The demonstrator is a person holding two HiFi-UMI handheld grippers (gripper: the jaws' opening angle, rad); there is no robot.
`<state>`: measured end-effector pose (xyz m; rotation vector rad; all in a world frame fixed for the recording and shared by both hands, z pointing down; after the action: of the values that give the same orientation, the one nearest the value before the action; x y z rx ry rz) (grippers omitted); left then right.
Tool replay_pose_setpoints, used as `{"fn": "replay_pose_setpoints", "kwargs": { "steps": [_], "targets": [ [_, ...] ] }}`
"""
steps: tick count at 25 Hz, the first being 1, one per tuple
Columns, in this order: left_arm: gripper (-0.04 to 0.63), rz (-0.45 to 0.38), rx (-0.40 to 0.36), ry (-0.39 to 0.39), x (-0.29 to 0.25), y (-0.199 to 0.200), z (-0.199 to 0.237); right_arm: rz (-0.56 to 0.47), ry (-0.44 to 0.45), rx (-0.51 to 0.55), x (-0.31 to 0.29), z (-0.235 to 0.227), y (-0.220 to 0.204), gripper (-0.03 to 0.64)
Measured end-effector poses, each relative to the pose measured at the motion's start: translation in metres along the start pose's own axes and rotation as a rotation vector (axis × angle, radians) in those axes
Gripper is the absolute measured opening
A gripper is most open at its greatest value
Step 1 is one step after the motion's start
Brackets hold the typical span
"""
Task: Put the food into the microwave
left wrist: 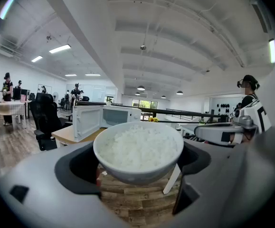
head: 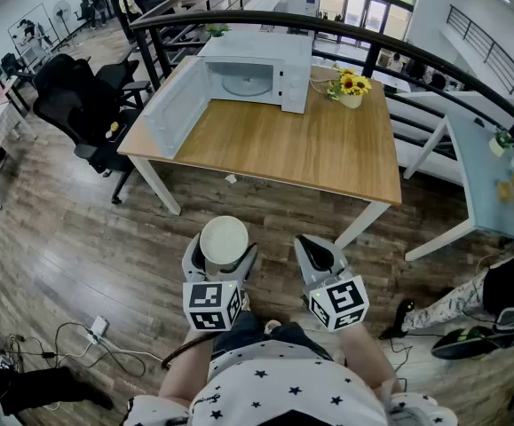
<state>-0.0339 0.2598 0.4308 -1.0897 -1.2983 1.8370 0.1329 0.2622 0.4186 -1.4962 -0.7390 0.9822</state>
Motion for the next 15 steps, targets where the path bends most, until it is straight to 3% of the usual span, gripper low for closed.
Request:
{"fn": "replay_pose_setpoints", "kwargs": {
  "steps": [15],
  "targets": [
    [0.479,-0.003,0.026,-0.037,0.026,-0.014,-0.005,0.005,-0.042,-0.016,0.025,0.021,-0.011,0.005]
  ]
}}
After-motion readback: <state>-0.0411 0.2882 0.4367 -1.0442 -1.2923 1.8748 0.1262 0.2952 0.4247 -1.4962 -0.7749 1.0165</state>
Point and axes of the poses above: the fingertips, and each gripper's own axes: x backward along the fingers, z to its left, y out of its top, the point moved 3 cm from there along x, backward along the fingers, and after that the axes turned 12 degrees about -y, right-handed, at the moved point
